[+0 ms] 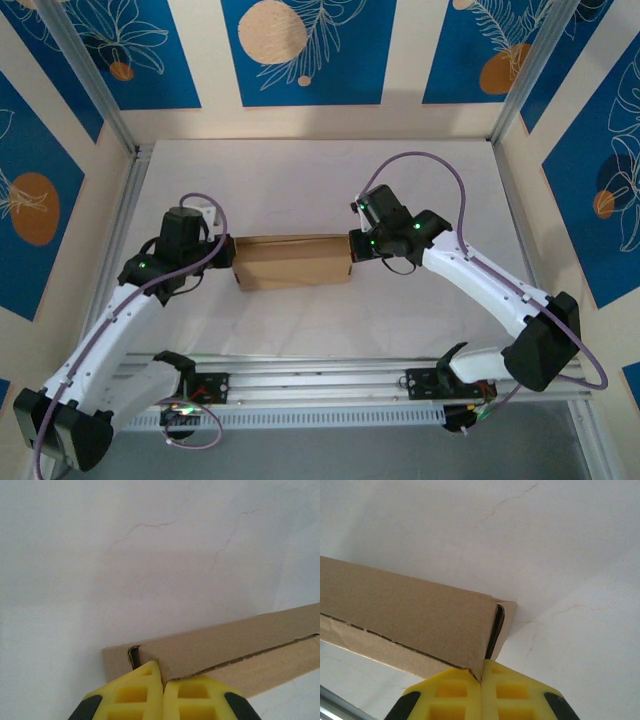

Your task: Fold the paper box

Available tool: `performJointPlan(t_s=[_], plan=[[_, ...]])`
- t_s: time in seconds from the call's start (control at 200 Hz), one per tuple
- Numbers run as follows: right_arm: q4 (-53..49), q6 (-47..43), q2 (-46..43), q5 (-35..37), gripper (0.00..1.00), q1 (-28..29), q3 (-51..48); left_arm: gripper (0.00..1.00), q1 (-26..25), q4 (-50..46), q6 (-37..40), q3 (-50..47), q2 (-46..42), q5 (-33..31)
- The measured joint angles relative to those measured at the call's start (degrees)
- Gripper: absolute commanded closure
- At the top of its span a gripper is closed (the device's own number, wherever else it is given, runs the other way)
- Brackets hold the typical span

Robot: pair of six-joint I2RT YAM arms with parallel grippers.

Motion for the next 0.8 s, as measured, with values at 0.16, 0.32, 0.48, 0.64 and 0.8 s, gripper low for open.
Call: performJointPlan(t_s=[0.16,0.32,0.48,0.64,0.8], plan=[[0.17,-0.39,0.11,-0.39,1.00,0.00,0.00,1.00,0.00,-0.26,1.38,0.00,-0.31,-0.59],[0.28,-0.50,0.22,-0.61,1.00,0.00,0.00,1.00,-0.04,-0.46,2.82,0.00,-0.59,-1.25],[0.31,-0.90,0.26,-0.81,1.00,-0.02,0.00,1.00,-0.07,-0.59,3.43,0.00,-0.59,-1.60],[0.31,-1.07,0.28,-0.87,1.00,-0.07,0.00,1.00,-0.07,-0.63,4.11,0.00,-0.59,-1.81],[0.33,-1.07,0.31,-1.09,1.00,-0.07,0.00,1.00,-0.07,-0.63,4.44,0.00,-0.59,-2.05]])
